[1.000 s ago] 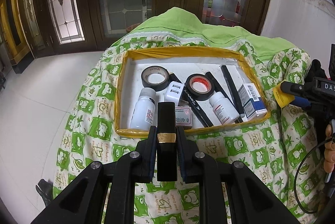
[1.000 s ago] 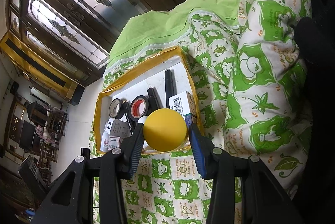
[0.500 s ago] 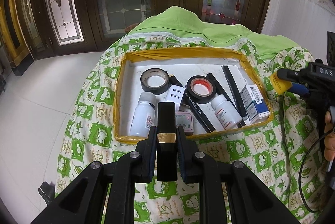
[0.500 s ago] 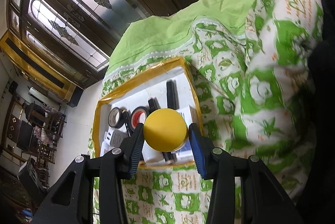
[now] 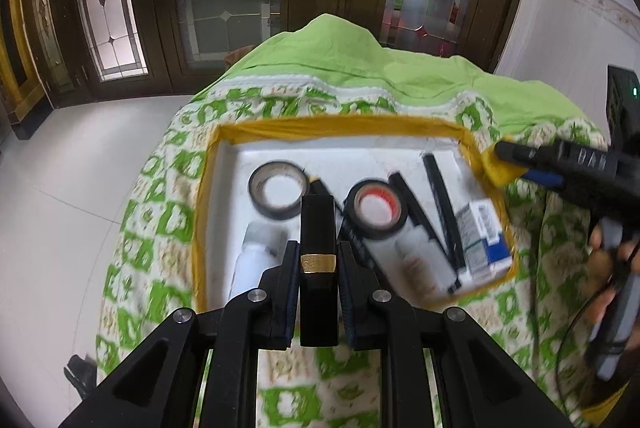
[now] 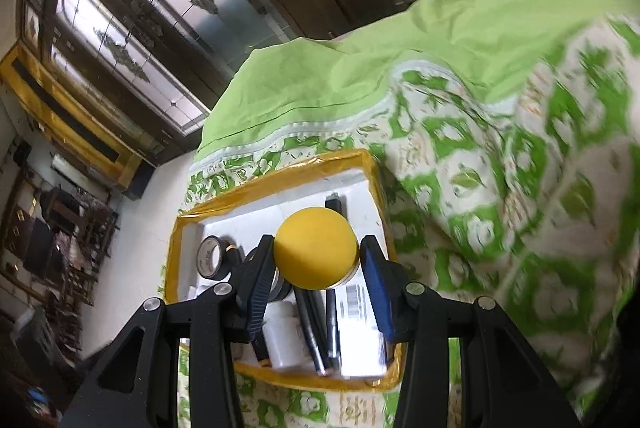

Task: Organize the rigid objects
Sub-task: 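Lift the lipstick with the left tool while the right tool carries the sponge toward the tray, then lower the lipstick into the tray with the left tool while the right tool releases the sponge there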

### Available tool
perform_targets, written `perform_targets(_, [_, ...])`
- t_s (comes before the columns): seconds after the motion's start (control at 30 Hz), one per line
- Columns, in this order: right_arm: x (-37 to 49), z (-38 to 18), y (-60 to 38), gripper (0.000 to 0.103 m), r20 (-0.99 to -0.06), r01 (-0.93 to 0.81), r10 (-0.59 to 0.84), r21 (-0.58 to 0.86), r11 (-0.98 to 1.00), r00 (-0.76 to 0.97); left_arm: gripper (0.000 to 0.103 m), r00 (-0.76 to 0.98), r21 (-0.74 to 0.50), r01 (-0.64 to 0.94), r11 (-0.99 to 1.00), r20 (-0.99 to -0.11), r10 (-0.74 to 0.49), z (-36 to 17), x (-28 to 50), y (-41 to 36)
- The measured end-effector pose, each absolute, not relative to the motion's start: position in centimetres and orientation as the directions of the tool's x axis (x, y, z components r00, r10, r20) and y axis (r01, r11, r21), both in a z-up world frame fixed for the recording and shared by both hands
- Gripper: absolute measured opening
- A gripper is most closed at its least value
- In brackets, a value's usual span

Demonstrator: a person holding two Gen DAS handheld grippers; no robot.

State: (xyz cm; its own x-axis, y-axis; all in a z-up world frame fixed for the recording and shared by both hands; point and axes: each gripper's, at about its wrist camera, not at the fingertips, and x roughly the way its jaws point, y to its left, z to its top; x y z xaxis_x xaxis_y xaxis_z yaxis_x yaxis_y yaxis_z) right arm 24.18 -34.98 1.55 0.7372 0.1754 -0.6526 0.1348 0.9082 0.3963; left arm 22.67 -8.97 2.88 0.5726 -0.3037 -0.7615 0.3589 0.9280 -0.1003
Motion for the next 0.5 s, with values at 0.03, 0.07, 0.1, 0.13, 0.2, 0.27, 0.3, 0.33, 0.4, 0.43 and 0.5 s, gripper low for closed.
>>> perform_targets(0.03, [24.6, 1.5, -34.6, 0.042, -0.661, 0.131, 0.158, 0.365, 0.922, 0.733, 0.018, 0.571, -0.104, 0.36, 0.927, -0.761, -0.308, 3.0, 23.1, -9.3])
perform_targets(0.07, [24.8, 1.4, -34.3, 0.042, -0.666, 0.13, 0.147, 0.347, 0.929, 0.731, 0.018, 0.57, -0.106, 0.362, 0.926, -0.761, -0.309, 3.1, 23.5, -9.5])
perform_targets(0.1, [25.0, 1.3, -34.0, 0.042, -0.67, 0.126, 0.138, 0.329, 0.936, 0.729, 0.018, 0.569, -0.106, 0.363, 0.926, -0.761, -0.31, 3.1, 23.9, -9.9])
perform_targets(0.13, [25.2, 1.3, -33.8, 0.042, -0.673, 0.121, 0.132, 0.315, 0.941, 0.727, 0.018, 0.568, -0.107, 0.364, 0.925, -0.762, -0.312, 3.1, 24.3, -10.2])
perform_targets(0.2, [25.5, 1.1, -33.6, 0.042, -0.679, 0.119, 0.125, 0.301, 0.946, 0.724, 0.018, 0.562, -0.116, 0.365, 0.924, -0.764, -0.317, 3.1, 25.2, -10.9])
perform_targets(0.27, [25.7, 0.9, -33.4, 0.042, -0.684, 0.118, 0.117, 0.286, 0.951, 0.72, 0.018, 0.552, -0.129, 0.366, 0.922, -0.767, -0.327, 2.9, 26.0, -11.6])
perform_targets(0.3, [25.8, 0.8, -33.4, 0.042, -0.686, 0.119, 0.113, 0.281, 0.952, 0.719, 0.018, 0.546, -0.135, 0.367, 0.92, -0.769, -0.331, 2.7, 26.5, -12.0])
perform_targets(0.33, [25.9, 0.8, -33.5, 0.042, -0.688, 0.122, 0.11, 0.279, 0.953, 0.717, 0.018, 0.542, -0.138, 0.368, 0.919, -0.772, -0.333, 2.6, 27.0, -12.5])
perform_targets(0.4, [26.2, 0.5, -33.7, 0.042, -0.694, 0.127, 0.109, 0.28, 0.952, 0.712, 0.018, 0.536, -0.137, 0.372, 0.918, -0.776, -0.333, 2.4, 27.6, -13.2])
perform_targets(0.43, [26.4, 0.5, -33.7, 0.042, -0.697, 0.13, 0.107, 0.279, 0.951, 0.709, 0.018, 0.533, -0.136, 0.375, 0.917, -0.778, -0.333, 2.2, 28.1, -13.7])
perform_targets(0.5, [26.7, 0.2, -33.8, 0.042, -0.704, 0.136, 0.103, 0.274, 0.952, 0.703, 0.018, 0.531, -0.129, 0.378, 0.917, -0.781, -0.329, 2.0, 28.8, -14.3])
